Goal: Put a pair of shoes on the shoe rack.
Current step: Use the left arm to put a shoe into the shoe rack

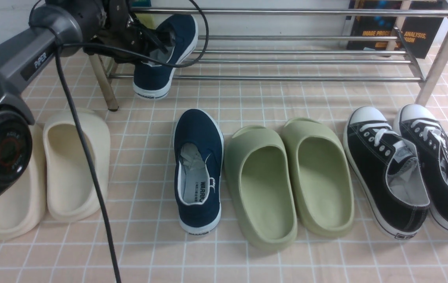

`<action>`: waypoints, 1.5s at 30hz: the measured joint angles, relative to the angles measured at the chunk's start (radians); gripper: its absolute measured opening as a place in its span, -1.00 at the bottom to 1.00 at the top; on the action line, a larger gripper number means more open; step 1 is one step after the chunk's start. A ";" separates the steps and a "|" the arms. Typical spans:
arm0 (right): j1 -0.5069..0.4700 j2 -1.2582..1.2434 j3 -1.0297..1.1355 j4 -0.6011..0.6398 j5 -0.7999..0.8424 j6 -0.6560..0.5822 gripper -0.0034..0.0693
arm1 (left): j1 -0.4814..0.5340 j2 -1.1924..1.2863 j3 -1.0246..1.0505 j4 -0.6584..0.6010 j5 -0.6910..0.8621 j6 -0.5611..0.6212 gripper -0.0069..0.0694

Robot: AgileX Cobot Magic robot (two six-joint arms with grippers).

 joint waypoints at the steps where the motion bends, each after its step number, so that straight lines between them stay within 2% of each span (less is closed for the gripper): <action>1: 0.000 0.000 0.000 0.000 0.000 0.000 -0.25 | 0.000 -0.002 0.000 0.000 0.002 -0.001 -0.26; 5: 0.000 0.000 0.000 0.000 0.000 0.000 -0.25 | 0.000 -0.034 0.000 0.000 0.073 -0.002 0.05; 10: 0.000 0.000 0.000 0.000 0.000 0.000 -0.25 | 0.000 -0.126 0.000 0.035 0.202 0.069 0.13; 13: 0.000 0.000 0.000 0.000 0.000 0.000 -0.25 | 0.000 -0.215 -0.003 0.063 0.321 0.163 0.00; 16: 0.000 0.000 0.000 0.000 0.000 0.000 -0.25 | 0.000 -0.262 0.013 0.066 0.407 0.203 -0.31; 19: 0.000 0.000 0.000 0.000 0.000 0.000 -0.25 | 0.000 -0.267 0.108 0.029 0.419 0.233 -0.68; 21: 0.000 0.000 0.000 0.000 0.000 0.000 -0.25 | 0.000 -0.255 0.192 -0.019 0.381 0.253 -0.78; 25: 0.000 0.000 0.000 0.000 0.000 0.000 -0.25 | -0.001 -0.209 0.321 -0.097 0.223 0.288 -0.81; 31: 0.000 0.000 0.000 -0.001 0.000 0.000 -0.25 | 0.000 -0.152 0.293 -0.106 0.056 0.285 -0.81; 45: 0.000 0.000 0.000 -0.001 0.000 0.000 -0.25 | 0.000 -0.007 0.025 -0.115 0.191 0.246 -0.81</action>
